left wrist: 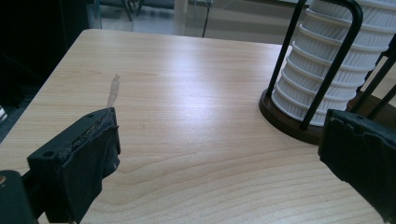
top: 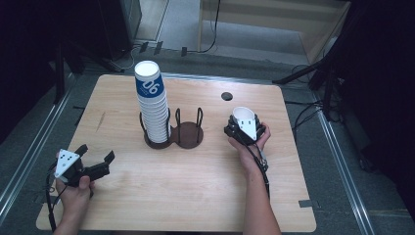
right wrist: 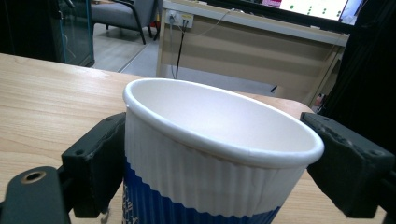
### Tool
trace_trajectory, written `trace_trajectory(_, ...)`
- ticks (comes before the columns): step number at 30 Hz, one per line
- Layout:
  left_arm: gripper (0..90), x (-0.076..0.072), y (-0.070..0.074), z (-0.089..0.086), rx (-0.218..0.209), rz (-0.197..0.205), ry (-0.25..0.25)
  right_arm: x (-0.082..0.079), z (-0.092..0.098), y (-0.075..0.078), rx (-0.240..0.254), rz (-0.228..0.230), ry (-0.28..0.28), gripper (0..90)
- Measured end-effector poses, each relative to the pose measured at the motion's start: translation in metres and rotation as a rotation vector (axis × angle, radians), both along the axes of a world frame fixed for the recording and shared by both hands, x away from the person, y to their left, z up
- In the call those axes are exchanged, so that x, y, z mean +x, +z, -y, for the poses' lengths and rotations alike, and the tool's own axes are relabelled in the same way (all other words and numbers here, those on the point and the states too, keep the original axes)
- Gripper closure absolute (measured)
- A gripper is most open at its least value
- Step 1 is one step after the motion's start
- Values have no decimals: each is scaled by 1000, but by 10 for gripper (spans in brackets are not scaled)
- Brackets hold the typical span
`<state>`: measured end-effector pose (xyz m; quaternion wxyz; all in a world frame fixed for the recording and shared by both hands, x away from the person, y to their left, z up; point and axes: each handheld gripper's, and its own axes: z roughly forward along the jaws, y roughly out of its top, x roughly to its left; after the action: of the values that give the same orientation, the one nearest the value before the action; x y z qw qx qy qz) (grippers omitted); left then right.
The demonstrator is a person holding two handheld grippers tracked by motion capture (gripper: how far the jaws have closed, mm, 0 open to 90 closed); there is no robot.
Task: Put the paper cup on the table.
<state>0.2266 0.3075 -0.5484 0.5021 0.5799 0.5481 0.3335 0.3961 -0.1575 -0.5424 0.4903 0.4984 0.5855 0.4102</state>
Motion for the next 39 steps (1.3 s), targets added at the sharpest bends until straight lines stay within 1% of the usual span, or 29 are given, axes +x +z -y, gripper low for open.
trace_trajectory(3,0,0,0,0,-2,-2,-1,0,1,1,9,-7,-4,113)
trace_trajectory(5,0,0,0,0,-2,-6,-3,-1,1,2,28,-21,-5,107)
trace_trajectory(9,0,0,0,0,-2,-12,-4,-2,4,4,48,-47,-1,73)
trace_trajectory(10,0,1,0,0,0,-14,-4,-2,5,4,52,-51,6,66)
trace_trajectory(14,0,1,0,0,2,-19,0,-3,6,2,42,-74,20,34)
trace_trajectory(17,0,1,0,0,-1,-22,5,-3,6,3,55,-88,34,0)
trace_trajectory(19,0,1,0,0,0,-24,2,-5,6,4,65,-95,45,0)
trace_trajectory(20,0,1,0,0,0,-24,2,-6,6,5,69,-98,60,0)
trace_trajectory(22,0,1,0,0,-1,-26,2,-8,5,6,80,-95,90,0)
trace_trajectory(24,0,1,0,0,-1,-28,3,-11,5,7,87,-88,109,0)
trace_trajectory(26,0,1,0,0,0,-30,3,-13,5,8,97,-92,114,0)
trace_trajectory(31,0,1,0,0,-1,-33,4,-20,7,11,114,-83,128,0)
trace_trajectory(39,0,1,0,-1,-3,-33,5,-33,12,24,148,-49,158,0)
